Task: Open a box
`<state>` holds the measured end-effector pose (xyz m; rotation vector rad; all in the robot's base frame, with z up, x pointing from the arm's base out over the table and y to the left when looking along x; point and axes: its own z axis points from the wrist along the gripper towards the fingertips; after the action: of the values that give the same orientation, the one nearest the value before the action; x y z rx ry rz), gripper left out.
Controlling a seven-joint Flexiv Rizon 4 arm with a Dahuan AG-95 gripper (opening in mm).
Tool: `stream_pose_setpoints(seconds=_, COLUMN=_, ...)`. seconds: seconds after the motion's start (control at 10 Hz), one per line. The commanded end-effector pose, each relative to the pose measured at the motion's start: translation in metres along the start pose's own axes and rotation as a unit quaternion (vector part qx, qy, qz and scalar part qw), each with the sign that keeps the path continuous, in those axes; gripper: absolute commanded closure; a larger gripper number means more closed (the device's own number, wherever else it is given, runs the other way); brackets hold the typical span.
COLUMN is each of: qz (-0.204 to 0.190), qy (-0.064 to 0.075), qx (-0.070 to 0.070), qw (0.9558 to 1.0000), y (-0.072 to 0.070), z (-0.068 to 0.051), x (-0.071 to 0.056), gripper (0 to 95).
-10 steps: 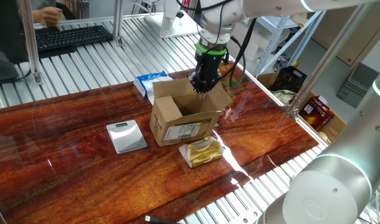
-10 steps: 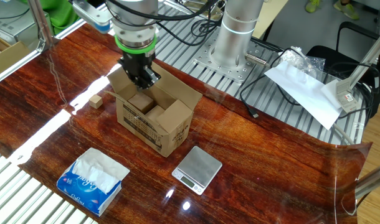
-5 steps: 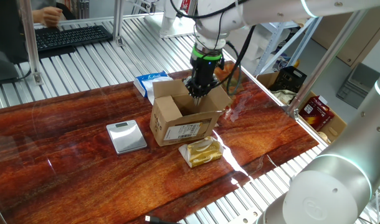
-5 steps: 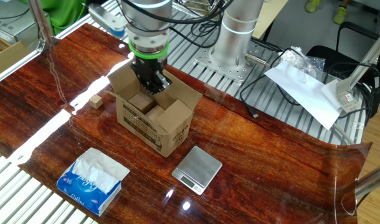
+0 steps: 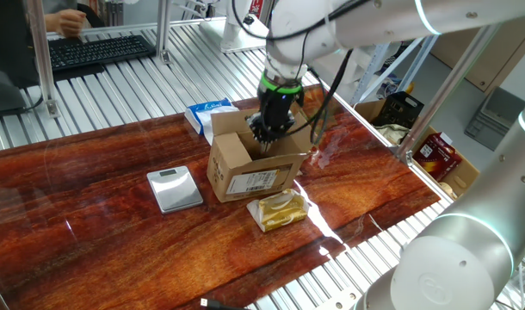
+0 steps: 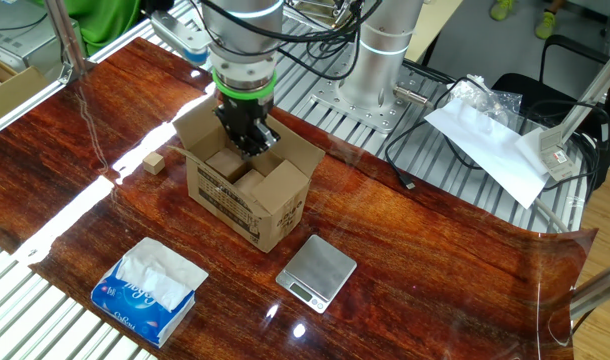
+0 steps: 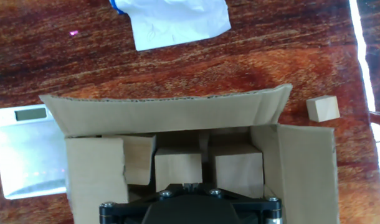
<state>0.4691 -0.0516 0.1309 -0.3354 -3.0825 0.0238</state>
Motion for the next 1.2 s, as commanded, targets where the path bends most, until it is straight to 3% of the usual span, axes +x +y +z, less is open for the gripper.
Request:
stream_pose_setpoints(seconds=0.1, qz=-0.003, qy=-0.007, qx=-0.004, qw=1.0000, y=0.0000, z=0.0058, x=-0.0007, gripper=95.0)
stream_pose_setpoints(seconds=0.3, qz=-0.001, qy=-0.008, qx=-0.007, qw=0.9999, y=0.0006, z=0.0057, x=-0.0019, gripper=95.0)
stream_pose_setpoints(seconds=0.4, qz=0.004, qy=-0.008, qx=-0.016, qw=0.9998, y=0.0009, z=0.0056, x=-0.0024, gripper=95.0)
stream_pose_setpoints(seconds=1.0, qz=0.009, qy=-0.010, qx=-0.017, qw=0.9998, y=0.0015, z=0.0052, x=-0.0028, gripper=95.0)
stream_pose_setpoints(seconds=1.2, qz=0.011, qy=-0.011, qx=-0.026, qw=0.9995, y=0.0015, z=0.0052, x=-0.0028, gripper=95.0)
